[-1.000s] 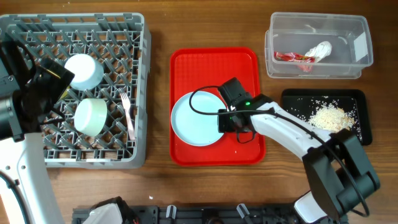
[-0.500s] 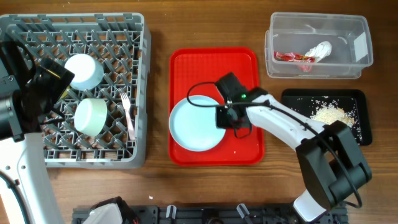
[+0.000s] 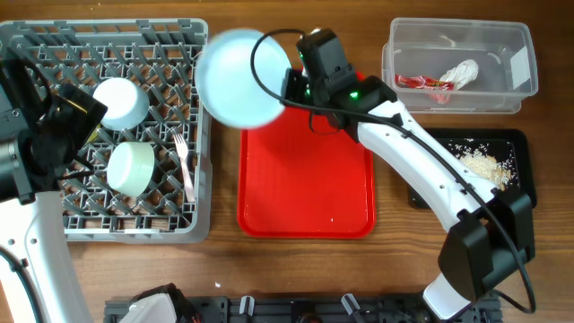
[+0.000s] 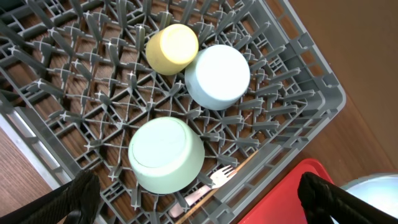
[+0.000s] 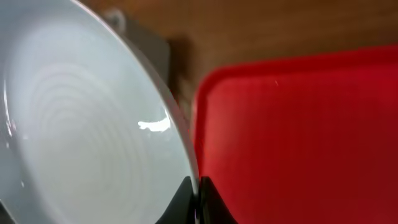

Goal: Sort waste into correct bins and load items into the dishwasher rack
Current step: 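Carry the light blue plate with the right gripper toward the rack, then release the plate onto the rack and withdraw the right gripper to the bin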

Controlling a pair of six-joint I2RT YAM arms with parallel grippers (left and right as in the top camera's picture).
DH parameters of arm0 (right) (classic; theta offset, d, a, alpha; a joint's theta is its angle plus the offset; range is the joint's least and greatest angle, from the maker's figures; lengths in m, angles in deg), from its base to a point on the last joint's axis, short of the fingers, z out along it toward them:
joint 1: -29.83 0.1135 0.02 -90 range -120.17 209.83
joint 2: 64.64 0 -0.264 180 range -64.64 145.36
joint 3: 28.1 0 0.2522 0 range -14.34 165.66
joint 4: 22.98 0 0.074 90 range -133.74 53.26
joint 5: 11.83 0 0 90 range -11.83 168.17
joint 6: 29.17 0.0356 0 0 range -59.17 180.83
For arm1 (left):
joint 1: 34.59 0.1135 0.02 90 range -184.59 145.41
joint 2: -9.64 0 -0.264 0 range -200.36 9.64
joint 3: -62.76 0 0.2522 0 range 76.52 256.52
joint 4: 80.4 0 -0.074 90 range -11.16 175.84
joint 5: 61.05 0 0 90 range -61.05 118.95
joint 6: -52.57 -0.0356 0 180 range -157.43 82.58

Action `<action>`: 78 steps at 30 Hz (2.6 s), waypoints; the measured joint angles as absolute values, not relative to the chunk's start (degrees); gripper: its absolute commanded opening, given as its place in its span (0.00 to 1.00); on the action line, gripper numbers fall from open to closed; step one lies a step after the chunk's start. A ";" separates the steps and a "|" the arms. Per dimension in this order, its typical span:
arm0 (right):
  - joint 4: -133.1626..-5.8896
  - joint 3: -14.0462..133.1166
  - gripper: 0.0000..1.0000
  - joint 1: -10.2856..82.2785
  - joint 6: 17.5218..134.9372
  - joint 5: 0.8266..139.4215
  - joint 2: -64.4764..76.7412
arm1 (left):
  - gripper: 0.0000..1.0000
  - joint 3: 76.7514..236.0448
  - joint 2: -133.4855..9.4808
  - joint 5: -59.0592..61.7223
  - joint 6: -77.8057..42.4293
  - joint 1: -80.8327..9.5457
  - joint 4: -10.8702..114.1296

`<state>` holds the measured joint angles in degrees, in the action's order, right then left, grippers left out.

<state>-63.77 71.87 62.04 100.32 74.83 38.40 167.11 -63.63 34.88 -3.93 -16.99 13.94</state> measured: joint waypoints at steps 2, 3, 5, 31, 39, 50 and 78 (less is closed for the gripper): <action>-58.65 71.96 0.04 62.35 104.29 74.86 38.45 | 1.00 167.11 -63.63 34.88 -3.93 -16.99 13.92; -56.60 71.98 0.04 62.59 106.11 74.90 38.51 | 1.00 167.11 -63.63 34.88 -3.93 -16.99 13.94; -51.57 72.18 0.04 63.46 110.28 75.23 39.17 | 1.00 167.11 -63.63 34.90 -3.93 -16.99 13.94; -57.23 79.24 0.05 78.17 105.58 111.44 46.29 | 1.00 167.11 -63.63 34.88 -3.93 -16.99 13.94; -57.95 79.24 0.04 78.78 105.63 95.93 46.29 | 1.00 167.11 -63.63 34.88 -3.93 -16.99 13.94; -56.93 79.26 0.12 79.98 112.07 73.59 49.94 | 1.00 167.11 -63.63 34.88 -3.93 -16.99 13.94; -63.68 79.57 1.00 57.69 108.71 61.61 41.01 | 1.00 167.11 -63.63 34.90 -3.91 -16.99 13.98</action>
<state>-63.68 79.57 57.69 108.71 61.61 41.01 167.11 -63.63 34.90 -3.91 -16.99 13.98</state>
